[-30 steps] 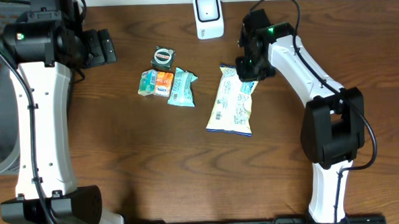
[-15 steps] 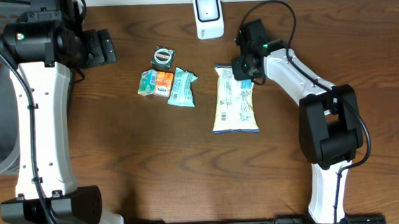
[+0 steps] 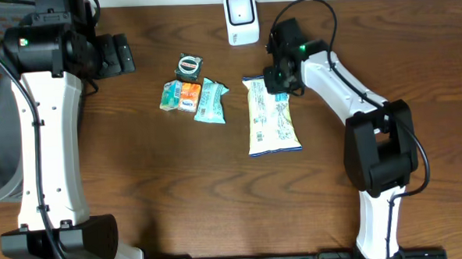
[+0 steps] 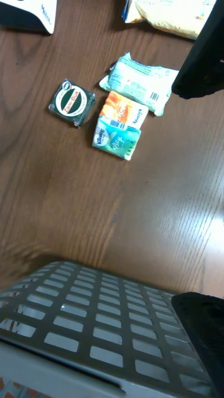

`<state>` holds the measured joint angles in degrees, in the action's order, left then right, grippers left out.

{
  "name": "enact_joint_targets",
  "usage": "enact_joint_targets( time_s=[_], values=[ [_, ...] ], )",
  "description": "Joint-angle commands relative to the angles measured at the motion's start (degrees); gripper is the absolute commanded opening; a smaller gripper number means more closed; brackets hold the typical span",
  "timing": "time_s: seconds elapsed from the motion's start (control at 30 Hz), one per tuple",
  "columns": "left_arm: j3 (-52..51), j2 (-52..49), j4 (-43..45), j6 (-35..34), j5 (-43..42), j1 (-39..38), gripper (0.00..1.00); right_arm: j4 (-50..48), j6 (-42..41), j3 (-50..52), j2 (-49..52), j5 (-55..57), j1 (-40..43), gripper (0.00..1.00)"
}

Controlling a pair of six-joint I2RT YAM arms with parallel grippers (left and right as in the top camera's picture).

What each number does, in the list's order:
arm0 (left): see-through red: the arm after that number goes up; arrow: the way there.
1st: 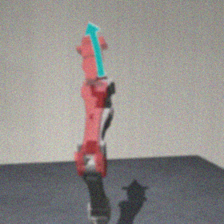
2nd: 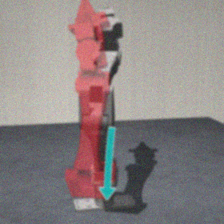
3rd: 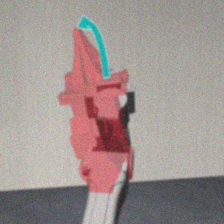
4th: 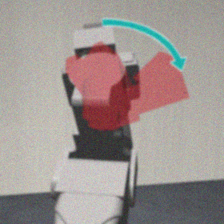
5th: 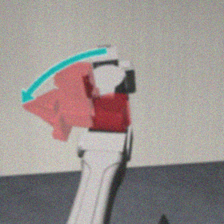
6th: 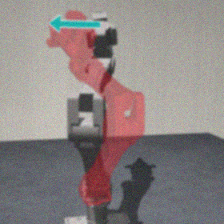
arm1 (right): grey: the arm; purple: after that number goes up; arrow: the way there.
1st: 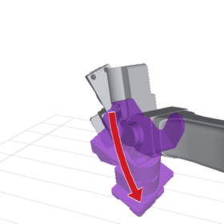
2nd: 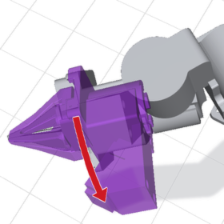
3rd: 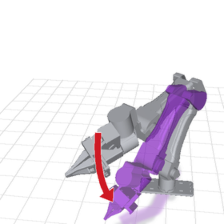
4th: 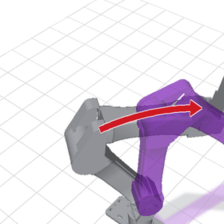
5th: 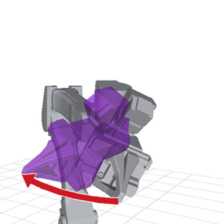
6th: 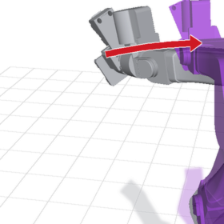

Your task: Scan the item barcode

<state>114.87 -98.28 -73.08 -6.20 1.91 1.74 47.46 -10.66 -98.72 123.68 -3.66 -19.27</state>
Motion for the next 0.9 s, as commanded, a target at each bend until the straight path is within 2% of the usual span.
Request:
enact_joint_targets(
  time_s=[0.0, 0.17, 0.33, 0.37, 0.5, 0.63, 0.73, 0.87],
  values=[
    [-0.3, -0.2, 0.0, -0.5, 0.9, 0.2, 0.98, 5.4, 0.0, -4.3, -5.3, -1.6, -0.2, 0.17],
    [-0.3, -0.2, 0.0, -0.5, 0.9, 0.2, 0.98, 10.9, 0.0, -4.5, -8.1, -8.1, -0.6, 0.18],
    [-0.3, -0.2, 0.0, -0.5, 0.9, 0.2, 0.98, 14.2, 0.0, -3.1, -7.8, -8.8, -1.5, 0.17],
    [-0.3, -0.2, 0.0, -0.5, 0.9, 0.2, 0.98, 14.3, 0.0, -2.4, -7.7, -8.7, -1.9, 0.15],
    [-0.3, -0.2, 0.0, -0.5, 0.9, 0.2, 0.98, 12.7, -0.5, 1.6, -7.5, -8.7, -3.5, 0.09],
    [-0.3, -0.2, 0.0, -0.5, 0.9, 0.2, 0.98, 9.1, -5.5, 7.1, -7.5, -8.3, -4.8, 0.08],
    [-0.3, -0.2, 0.0, -0.5, 0.9, 0.2, 0.98, 5.2, -6.3, 12.8, -7.5, -7.8, -5.2, 0.08],
    [-0.3, -0.2, 0.0, -0.5, 0.9, 0.2, 0.98, 4.3, -10.5, 16.6, -7.5, -2.2, -5.2, 0.09]
  ],
)
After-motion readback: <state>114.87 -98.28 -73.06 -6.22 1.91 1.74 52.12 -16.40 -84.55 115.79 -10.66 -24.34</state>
